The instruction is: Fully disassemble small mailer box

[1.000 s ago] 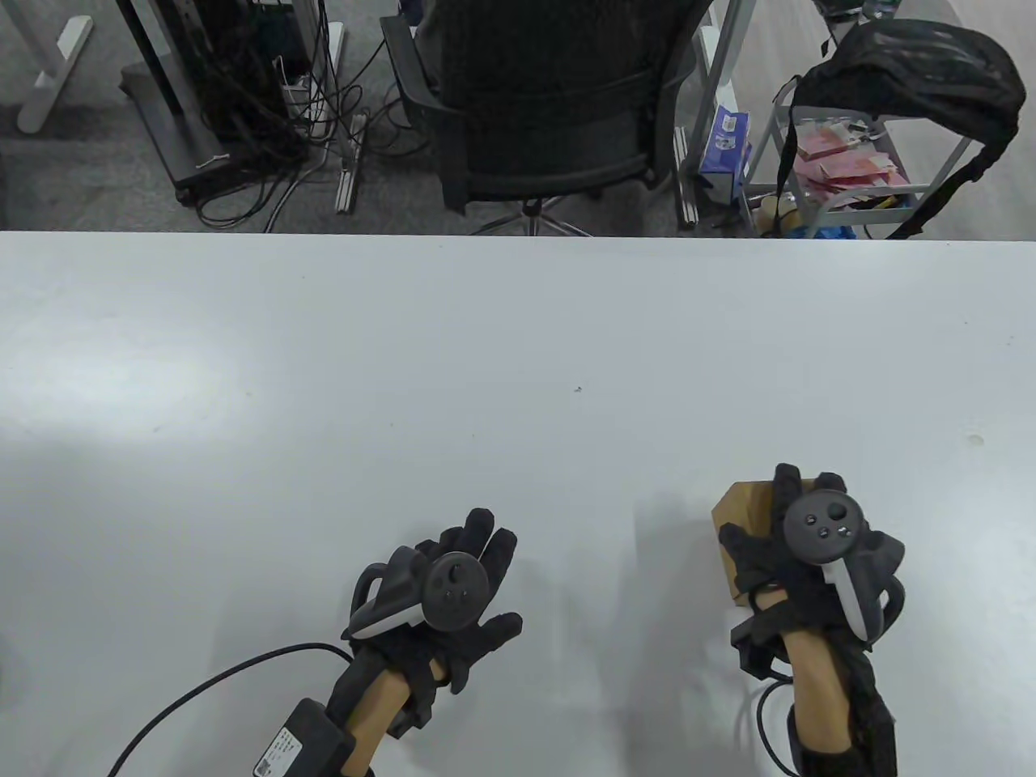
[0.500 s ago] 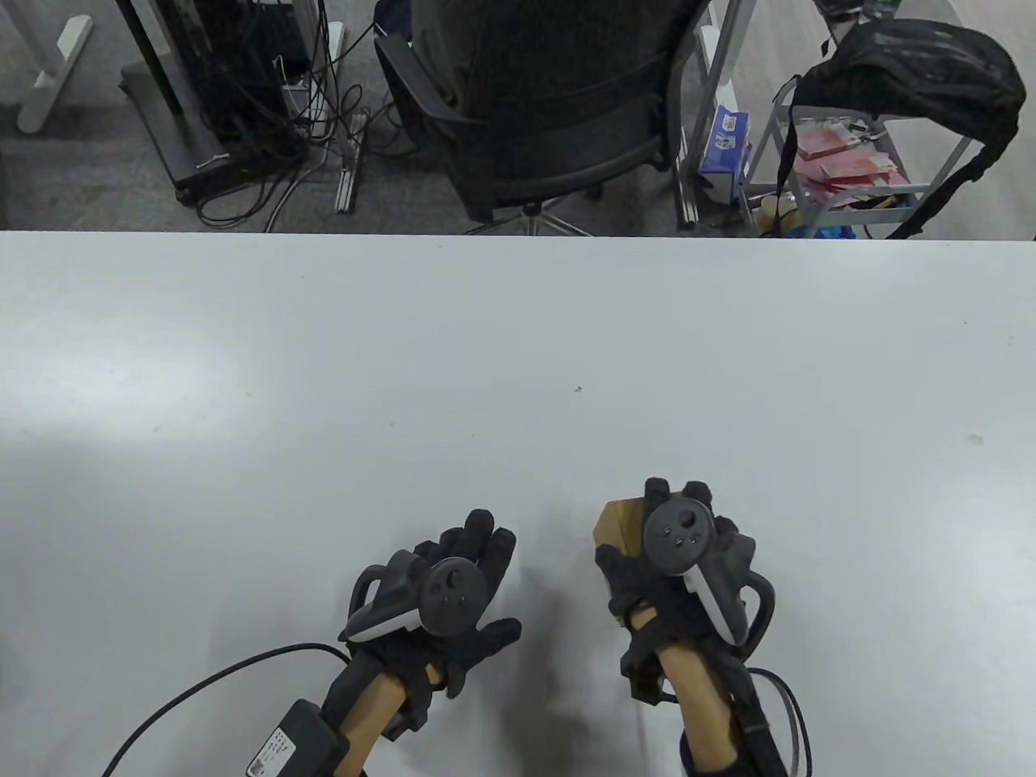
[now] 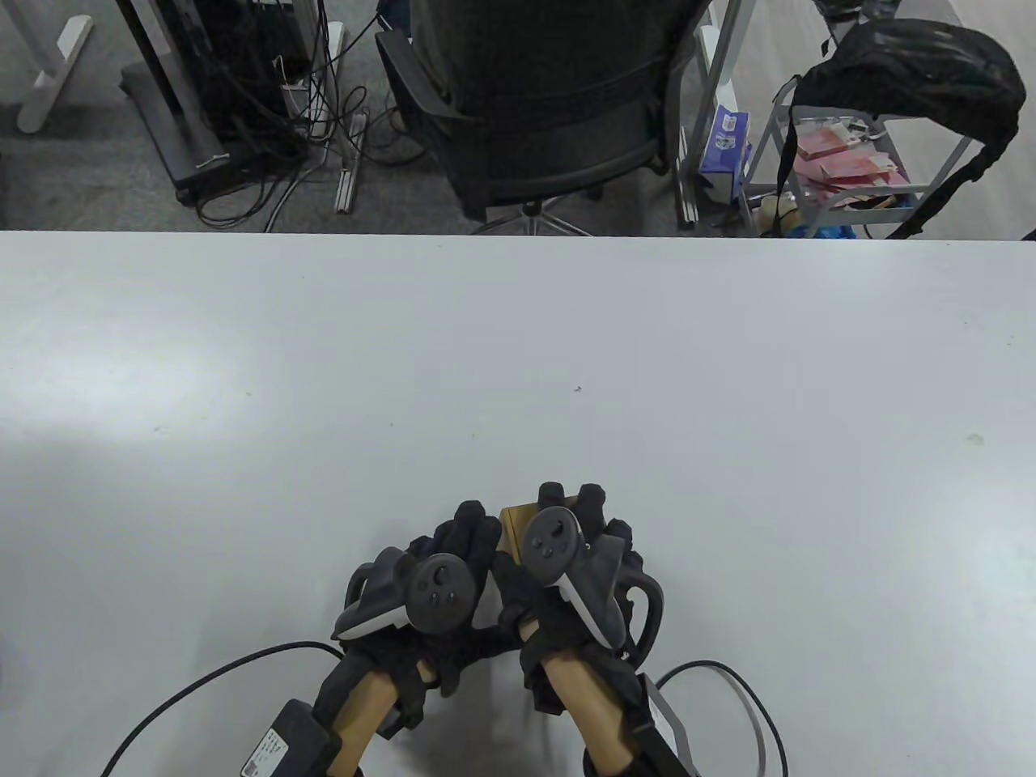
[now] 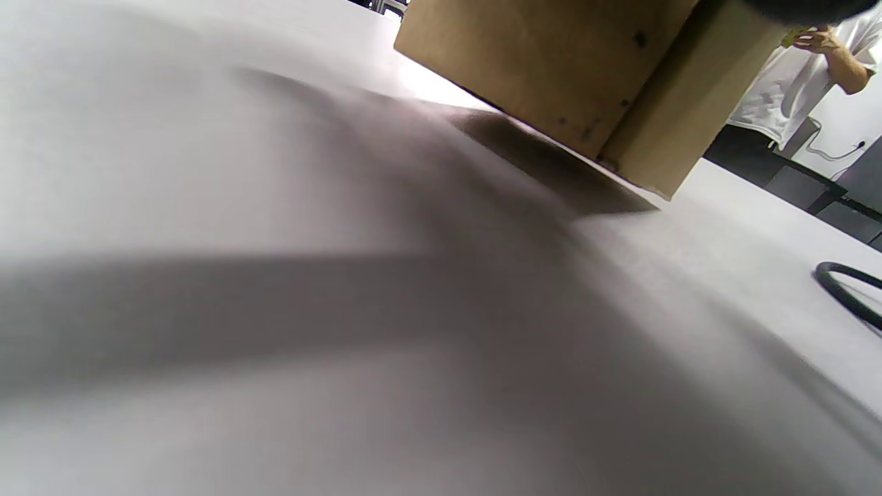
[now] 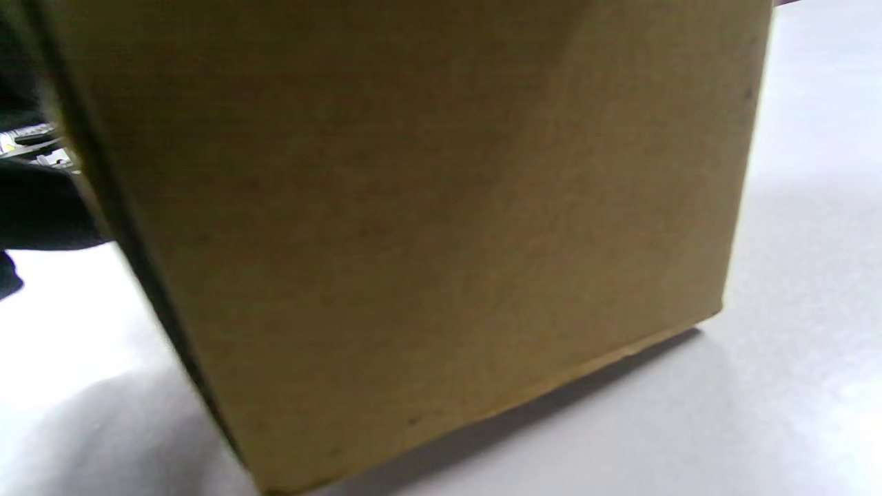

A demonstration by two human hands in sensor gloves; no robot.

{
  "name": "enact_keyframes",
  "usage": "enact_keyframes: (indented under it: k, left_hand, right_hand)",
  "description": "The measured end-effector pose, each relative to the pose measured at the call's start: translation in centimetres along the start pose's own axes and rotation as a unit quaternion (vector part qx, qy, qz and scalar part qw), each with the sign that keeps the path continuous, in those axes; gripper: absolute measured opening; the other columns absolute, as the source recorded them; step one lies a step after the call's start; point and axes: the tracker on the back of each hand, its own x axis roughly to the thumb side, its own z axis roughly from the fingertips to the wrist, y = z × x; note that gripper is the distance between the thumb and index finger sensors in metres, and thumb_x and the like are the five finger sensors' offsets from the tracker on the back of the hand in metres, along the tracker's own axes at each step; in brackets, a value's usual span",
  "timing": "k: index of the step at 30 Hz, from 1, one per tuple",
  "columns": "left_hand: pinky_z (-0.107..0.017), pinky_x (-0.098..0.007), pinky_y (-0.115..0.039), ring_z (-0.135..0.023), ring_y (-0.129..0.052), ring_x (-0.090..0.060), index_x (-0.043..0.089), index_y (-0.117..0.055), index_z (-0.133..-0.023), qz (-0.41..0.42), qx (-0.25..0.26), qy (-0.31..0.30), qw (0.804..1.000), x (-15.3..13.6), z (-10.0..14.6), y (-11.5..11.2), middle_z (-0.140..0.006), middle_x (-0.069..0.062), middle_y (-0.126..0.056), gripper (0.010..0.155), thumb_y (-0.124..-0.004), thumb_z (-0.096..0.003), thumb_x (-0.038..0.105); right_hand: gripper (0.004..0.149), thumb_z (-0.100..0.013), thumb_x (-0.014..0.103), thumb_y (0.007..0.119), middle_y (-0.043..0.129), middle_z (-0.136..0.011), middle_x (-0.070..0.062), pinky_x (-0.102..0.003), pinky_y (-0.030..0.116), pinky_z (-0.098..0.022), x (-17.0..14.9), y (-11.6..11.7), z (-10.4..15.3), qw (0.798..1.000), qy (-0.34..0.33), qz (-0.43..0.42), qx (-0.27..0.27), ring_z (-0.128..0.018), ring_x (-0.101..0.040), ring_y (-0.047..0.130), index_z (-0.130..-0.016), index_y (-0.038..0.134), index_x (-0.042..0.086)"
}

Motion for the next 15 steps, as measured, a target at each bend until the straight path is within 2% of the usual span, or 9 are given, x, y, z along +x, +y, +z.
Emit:
enact_keyframes:
  k: [4, 9, 13, 15]
  left_hand:
    - [-0.076, -0.068, -0.025, -0.109, -0.017, -0.043, 0.022, 0.009, -0.099, 0.009, 0.004, 0.005, 1.0, -0.6, 0.0, 0.2, -0.106, -0.007, 0.017, 0.111, -0.065, -0.0355, 0.076]
    - [-0.076, -0.068, -0.025, -0.109, -0.017, -0.043, 0.023, 0.01, -0.099, 0.008, 0.013, 0.006, 1.0, -0.9, 0.1, 0.5, -0.106, -0.006, 0.017, 0.112, -0.066, -0.0353, 0.076]
    - [-0.077, -0.068, -0.025, -0.109, -0.017, -0.043, 0.025, 0.01, -0.098, 0.009, 0.031, -0.003, 0.999, -0.7, 0.3, 0.8, -0.106, -0.006, 0.017, 0.111, -0.066, -0.0354, 0.076]
    - [-0.077, -0.068, -0.025, -0.109, -0.017, -0.043, 0.025, 0.009, -0.099, 0.002, 0.036, -0.004, 0.999, -0.5, 0.3, 0.9, -0.107, -0.006, 0.016, 0.111, -0.066, -0.0355, 0.076]
  right_hand:
    - [0.086, -0.034, 0.072, 0.069, 0.01, -0.108, -0.009, -0.069, 0.04, -0.064, 0.3, 0.4, 0.3, 1.0, 0.0, 0.016, -0.016, -0.094, -0.053, 0.033, -0.1, 0.027, 0.036]
    - [0.083, -0.031, 0.077, 0.06, 0.01, -0.108, -0.005, -0.065, 0.042, -0.064, 0.5, 0.7, 0.5, 0.999, -0.006, 0.044, -0.02, -0.094, -0.049, 0.035, -0.1, 0.028, 0.041]
    - [0.082, -0.029, 0.077, 0.056, 0.006, -0.107, -0.002, -0.062, 0.044, -0.064, -0.2, 0.2, 0.0, 0.999, -0.006, 0.029, 0.017, -0.095, -0.046, 0.035, -0.098, 0.027, 0.045]
    - [0.076, -0.03, 0.073, 0.054, 0.005, -0.107, 0.001, -0.059, 0.046, -0.064, -0.9, -0.3, -0.3, 0.999, -0.006, 0.003, 0.038, -0.095, -0.042, 0.036, -0.097, 0.029, 0.048]
